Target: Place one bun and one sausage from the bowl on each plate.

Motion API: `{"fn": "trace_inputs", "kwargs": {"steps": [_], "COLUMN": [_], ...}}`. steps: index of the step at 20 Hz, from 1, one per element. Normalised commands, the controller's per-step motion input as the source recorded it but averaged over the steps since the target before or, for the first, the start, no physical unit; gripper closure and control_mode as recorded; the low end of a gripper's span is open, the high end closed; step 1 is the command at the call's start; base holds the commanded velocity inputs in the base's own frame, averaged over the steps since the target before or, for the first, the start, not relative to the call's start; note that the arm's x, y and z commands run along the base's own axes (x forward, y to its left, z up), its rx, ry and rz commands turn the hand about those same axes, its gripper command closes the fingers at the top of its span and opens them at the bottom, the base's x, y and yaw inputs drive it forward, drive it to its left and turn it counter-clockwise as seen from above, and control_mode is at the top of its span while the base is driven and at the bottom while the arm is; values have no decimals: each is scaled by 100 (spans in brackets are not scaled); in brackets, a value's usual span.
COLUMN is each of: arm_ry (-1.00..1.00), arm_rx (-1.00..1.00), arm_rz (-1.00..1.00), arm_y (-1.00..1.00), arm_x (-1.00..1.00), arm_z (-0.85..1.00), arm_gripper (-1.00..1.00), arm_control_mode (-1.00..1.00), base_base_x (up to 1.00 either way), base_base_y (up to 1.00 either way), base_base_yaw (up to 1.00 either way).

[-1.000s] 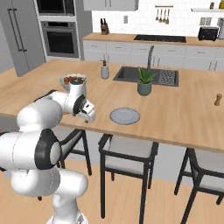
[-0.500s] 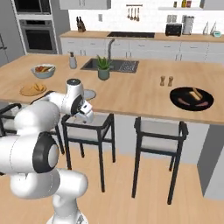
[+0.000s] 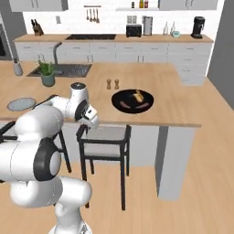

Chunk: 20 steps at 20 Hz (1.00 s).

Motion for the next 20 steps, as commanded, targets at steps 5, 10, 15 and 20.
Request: {"fn": "trace_inputs", "kwargs": {"steps": [5, 10, 15, 20], "arm_ry": [0, 0, 0, 0], "arm_rx": [0, 0, 0, 0], "arm_rz": [0, 0, 0, 0], "arm_y": [0, 0, 0, 0], "arm_x": [0, 0, 0, 0], "arm_z": [0, 0, 0, 0], "arm_gripper": [-100, -100, -100, -100], "arm_control_mode": [100, 100, 100, 100], "base_base_x": [68, 41, 92, 73], "base_base_y": [-100, -100, -63, 23], "base_base_yaw": [16, 7, 24, 53]}}
